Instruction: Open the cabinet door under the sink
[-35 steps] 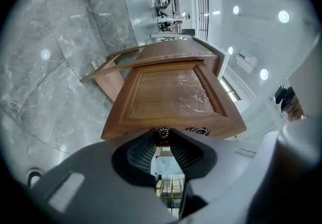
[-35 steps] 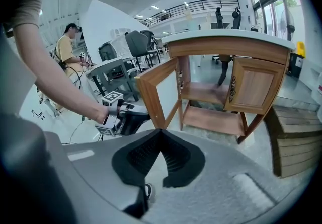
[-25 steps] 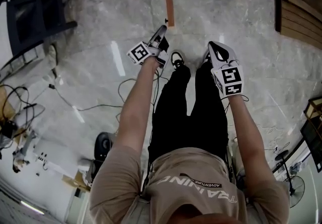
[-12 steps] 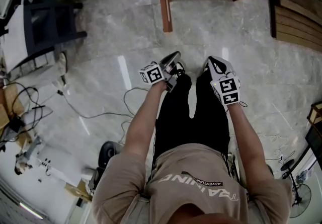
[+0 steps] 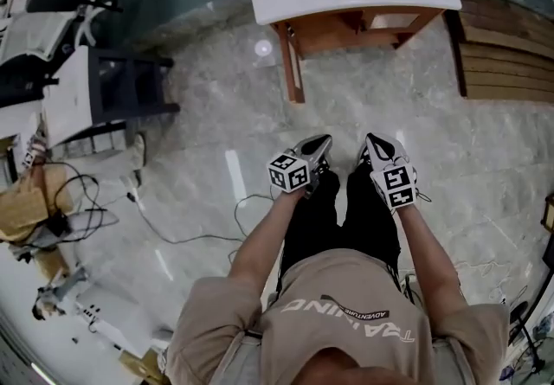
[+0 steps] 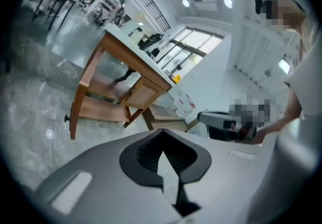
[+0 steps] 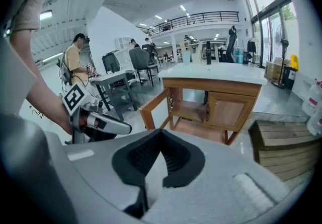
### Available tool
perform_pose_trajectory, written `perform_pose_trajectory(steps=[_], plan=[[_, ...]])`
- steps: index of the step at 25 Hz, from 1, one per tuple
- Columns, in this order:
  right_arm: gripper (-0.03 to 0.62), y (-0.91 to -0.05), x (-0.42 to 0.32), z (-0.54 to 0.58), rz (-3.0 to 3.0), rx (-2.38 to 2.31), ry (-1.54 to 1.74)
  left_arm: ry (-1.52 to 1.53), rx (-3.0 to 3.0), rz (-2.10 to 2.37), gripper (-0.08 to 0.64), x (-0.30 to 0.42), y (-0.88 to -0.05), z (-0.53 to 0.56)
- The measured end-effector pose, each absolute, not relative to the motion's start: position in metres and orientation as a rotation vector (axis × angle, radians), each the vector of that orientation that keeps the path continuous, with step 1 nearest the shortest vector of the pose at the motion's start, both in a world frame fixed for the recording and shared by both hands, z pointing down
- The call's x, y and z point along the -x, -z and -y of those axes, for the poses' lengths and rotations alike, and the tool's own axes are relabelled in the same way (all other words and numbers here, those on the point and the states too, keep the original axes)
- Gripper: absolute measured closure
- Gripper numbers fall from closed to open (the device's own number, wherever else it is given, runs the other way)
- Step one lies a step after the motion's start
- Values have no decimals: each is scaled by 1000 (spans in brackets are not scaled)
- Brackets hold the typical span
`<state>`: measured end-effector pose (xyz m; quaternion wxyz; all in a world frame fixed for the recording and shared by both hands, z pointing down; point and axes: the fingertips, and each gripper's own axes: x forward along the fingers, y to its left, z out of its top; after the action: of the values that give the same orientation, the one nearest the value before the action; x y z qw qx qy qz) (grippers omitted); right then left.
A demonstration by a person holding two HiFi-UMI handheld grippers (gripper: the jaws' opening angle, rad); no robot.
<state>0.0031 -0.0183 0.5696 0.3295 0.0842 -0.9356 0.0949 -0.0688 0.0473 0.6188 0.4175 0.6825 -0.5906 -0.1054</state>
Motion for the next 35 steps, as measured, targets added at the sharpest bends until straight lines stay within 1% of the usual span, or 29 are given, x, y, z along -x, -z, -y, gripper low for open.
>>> perform_pose_trajectory(steps=[3,12,17,23,30,35], plan=[[591,-544,-3,23,2482,-241,-251,121,-1805,1465,545,50,-592,-41],[591,-482,9,55,2587,-329,-180,66,-1929,1556,545,44,-509,-8],[591,-457,2,72,2612,-313,-142,18,-1994,1671,545,60,-459,12],[591,-410,-2,81,2682,-203,-12,-68,-1983,1864,545,96,-398,35],[591,-347,16,79,2756,-123,110,-120,-1995,2014,545,123,-339,38],[591,-288,29,91,2848,-161,183,-134,-1983,2147,545,142,-295,36]])
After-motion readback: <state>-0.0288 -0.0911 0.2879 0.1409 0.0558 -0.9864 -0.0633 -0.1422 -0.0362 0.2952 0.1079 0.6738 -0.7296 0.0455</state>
